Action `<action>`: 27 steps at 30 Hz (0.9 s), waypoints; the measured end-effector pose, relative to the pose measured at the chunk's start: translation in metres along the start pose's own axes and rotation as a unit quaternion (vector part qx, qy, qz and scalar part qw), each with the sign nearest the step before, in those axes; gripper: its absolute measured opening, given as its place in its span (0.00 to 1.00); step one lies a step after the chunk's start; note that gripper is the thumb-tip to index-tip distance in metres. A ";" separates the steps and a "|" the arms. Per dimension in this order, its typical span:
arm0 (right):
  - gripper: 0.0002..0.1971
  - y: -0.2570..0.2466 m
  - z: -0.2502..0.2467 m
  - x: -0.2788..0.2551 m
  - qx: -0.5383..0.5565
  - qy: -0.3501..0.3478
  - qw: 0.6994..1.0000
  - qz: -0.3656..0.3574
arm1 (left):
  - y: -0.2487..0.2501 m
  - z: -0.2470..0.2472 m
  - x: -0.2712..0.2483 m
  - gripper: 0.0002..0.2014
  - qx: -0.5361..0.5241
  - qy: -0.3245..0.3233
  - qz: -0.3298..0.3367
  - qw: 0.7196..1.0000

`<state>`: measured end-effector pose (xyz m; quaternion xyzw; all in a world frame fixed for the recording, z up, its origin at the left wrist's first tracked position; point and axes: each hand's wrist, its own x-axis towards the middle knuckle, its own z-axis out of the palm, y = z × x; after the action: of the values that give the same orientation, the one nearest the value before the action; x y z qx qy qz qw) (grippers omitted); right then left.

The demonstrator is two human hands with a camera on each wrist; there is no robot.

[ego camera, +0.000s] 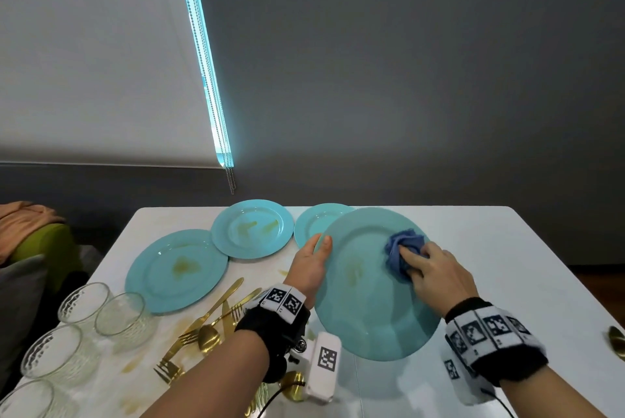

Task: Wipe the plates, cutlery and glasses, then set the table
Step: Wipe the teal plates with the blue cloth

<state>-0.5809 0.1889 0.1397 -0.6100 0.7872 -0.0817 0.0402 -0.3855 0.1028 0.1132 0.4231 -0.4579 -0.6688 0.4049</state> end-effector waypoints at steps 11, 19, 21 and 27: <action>0.18 -0.005 0.006 -0.006 0.043 0.029 0.999 -0.002 | 0.008 0.015 0.001 0.09 0.042 -0.035 0.014 0.998; 0.17 0.015 -0.001 -0.002 0.001 0.009 1.000 0.020 | 0.003 0.015 0.003 0.11 0.008 -0.011 -0.011 1.000; 0.16 0.002 0.004 -0.004 0.042 0.092 0.995 0.001 | 0.006 0.020 0.005 0.10 0.012 -0.021 -0.012 1.000; 0.17 0.015 0.003 -0.014 -0.024 -0.138 0.983 -0.120 | 0.008 0.017 0.013 0.09 0.026 -0.019 0.001 0.999</action>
<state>-0.5911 0.2060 0.1338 -0.7061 0.6971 0.0183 0.1234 -0.4048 0.0932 0.1220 0.4203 -0.4829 -0.6642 0.3860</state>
